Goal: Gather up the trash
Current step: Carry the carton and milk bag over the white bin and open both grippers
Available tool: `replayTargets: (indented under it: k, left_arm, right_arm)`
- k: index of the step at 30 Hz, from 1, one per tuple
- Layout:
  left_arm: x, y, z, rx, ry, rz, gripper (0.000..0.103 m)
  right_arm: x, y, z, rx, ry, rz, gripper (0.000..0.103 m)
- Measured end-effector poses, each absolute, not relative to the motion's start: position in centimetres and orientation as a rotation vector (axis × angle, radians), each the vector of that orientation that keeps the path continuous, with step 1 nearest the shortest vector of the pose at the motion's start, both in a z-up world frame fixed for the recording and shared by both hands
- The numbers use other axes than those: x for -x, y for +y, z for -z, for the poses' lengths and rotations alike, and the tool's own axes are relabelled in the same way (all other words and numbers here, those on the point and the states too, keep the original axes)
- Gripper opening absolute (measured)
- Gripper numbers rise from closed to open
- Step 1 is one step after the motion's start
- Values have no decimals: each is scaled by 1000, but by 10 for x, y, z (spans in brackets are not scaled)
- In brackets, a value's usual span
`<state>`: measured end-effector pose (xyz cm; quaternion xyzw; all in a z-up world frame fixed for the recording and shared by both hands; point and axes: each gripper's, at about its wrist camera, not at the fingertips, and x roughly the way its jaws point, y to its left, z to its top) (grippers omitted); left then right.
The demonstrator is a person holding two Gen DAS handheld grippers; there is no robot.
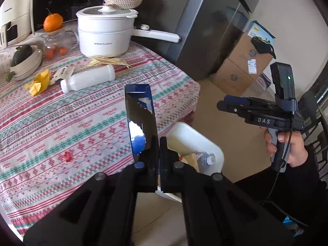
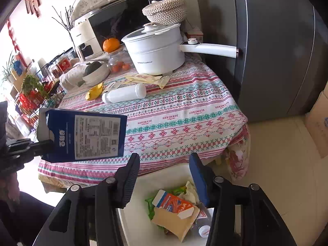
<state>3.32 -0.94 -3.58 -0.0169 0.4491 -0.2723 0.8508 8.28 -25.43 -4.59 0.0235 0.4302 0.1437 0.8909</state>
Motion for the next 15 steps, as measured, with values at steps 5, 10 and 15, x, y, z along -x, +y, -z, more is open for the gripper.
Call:
replayTargets:
  k: [5,10,15]
  left_arm:
    - [-25,-41,47,-11,1010,689,2]
    - [-16,-68,63,-85,1061,733,2]
    - [-8,-84,69,-176,1052,720,31]
  right_arm:
    - [-82,-265,47,-61,901,-267,61]
    - [-82,-275,50,-76,914,-242,65]
    - [-79,-278,49,-77,913,-237,68]
